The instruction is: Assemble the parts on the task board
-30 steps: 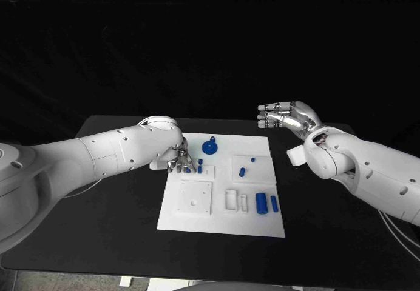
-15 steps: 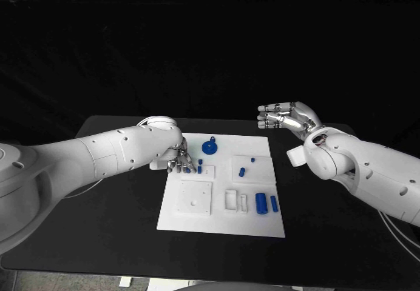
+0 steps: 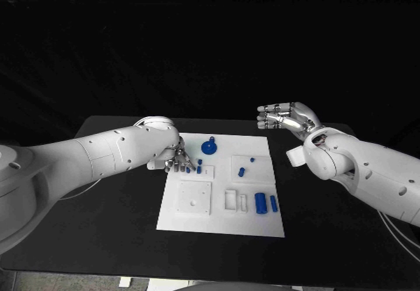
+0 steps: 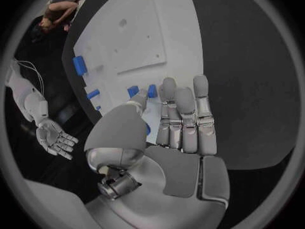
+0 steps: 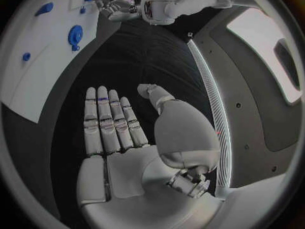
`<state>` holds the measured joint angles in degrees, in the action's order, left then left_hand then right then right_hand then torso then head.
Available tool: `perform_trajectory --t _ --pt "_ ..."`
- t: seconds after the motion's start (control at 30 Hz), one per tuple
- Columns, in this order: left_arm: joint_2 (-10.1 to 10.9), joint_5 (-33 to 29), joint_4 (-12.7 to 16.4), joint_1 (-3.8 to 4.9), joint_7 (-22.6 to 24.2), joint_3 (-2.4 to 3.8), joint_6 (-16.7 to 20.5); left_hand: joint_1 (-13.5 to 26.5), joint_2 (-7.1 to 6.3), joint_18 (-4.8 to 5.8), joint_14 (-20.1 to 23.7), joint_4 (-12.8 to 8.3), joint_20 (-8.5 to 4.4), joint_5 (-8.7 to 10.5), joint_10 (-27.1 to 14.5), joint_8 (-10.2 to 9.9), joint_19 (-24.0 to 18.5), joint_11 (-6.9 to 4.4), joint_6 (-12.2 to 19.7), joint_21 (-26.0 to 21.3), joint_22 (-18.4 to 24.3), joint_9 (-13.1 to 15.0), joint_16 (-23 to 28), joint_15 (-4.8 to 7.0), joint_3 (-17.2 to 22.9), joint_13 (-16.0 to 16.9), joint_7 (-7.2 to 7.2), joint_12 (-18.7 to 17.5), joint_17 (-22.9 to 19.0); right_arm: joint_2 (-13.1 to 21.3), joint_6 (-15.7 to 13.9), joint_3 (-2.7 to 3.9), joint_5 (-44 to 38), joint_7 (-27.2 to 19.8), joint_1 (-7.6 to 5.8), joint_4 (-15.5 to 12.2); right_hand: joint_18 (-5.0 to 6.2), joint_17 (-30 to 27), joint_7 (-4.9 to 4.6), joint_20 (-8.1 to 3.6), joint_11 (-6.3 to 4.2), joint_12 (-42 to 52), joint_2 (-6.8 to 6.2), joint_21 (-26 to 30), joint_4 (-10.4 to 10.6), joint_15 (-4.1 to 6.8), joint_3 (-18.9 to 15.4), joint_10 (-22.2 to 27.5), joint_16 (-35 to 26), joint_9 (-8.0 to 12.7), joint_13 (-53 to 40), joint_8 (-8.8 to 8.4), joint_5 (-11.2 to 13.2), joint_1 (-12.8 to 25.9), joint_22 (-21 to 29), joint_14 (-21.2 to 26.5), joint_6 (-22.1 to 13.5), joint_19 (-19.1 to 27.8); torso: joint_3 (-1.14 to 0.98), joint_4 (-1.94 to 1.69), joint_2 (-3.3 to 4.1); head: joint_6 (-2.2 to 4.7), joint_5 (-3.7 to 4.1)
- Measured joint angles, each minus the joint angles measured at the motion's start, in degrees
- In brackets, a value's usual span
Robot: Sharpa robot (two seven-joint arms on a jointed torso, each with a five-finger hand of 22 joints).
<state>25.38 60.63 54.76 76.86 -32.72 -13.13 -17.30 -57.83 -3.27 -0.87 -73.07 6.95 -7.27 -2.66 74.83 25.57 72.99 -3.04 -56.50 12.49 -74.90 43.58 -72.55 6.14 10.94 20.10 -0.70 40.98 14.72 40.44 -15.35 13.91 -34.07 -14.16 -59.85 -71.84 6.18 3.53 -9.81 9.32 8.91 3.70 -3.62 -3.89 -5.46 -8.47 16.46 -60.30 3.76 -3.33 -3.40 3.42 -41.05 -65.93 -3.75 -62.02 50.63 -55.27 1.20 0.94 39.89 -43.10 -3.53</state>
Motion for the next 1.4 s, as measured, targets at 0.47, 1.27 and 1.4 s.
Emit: perform_trajectory --t 0.47,1.27,1.4 --pt "2.39 -2.87 1.5 -0.63 1.41 0.0 3.66 -0.86 -1.98 0.0 1.17 0.52 0.79 0.07 -1.73 -3.69 -0.8 1.25 1.95 -1.86 -0.04 -3.56 2.68 -1.17 0.87 -1.21 -1.57 -2.4 -1.48 0.13 0.01 0.0 0.01 0.0 0.16 -0.02 0.0 0.0 0.0 0.0 0.0 0.0 0.0 0.0 0.0 0.0 0.0 0.0 0.0 0.0 0.0 0.0 0.0 0.0 0.0 0.0 0.0 0.0 0.02 -0.1 -0.03 0.1 0.09" --pt "6.07 -17.2 4.34 -0.59 13.89 1.52 20.49 -11.76 4.41 0.0 3.27 -11.11 3.49 -0.17 -3.8 -9.43 -1.43 4.45 2.74 -8.24 2.93 -28.16 7.32 -3.5 -3.94 -12.04 -4.77 -21.87 -3.27 0.51 0.01 0.0 0.06 0.02 0.26 -0.14 0.0 0.0 0.0 0.0 0.0 0.0 0.0 0.0 0.0 0.0 0.0 0.0 0.0 0.0 0.0 0.0 0.0 0.0 0.0 0.0 0.0 0.0 -0.01 -0.04 0.01 0.62 0.08" --pt "6.19 -17.86 4.69 -0.59 15.27 1.52 21.59 -12.27 4.91 0.0 3.27 -11.91 3.49 -0.17 -3.44 -8.72 -1.43 4.27 2.42 -8.24 2.94 -30.52 7.32 -3.5 -5.19 -12.56 -4.47 -23.01 -3.11 0.54 0.01 0.0 0.07 0.02 0.27 -0.14 0.0 0.0 0.0 0.0 0.0 0.0 0.0 0.0 0.0 0.0 0.0 0.0 0.0 0.0 0.0 0.0 0.0 0.0 0.0 0.0 0.0 0.0 -0.01 -0.04 0.02 0.71 0.09"
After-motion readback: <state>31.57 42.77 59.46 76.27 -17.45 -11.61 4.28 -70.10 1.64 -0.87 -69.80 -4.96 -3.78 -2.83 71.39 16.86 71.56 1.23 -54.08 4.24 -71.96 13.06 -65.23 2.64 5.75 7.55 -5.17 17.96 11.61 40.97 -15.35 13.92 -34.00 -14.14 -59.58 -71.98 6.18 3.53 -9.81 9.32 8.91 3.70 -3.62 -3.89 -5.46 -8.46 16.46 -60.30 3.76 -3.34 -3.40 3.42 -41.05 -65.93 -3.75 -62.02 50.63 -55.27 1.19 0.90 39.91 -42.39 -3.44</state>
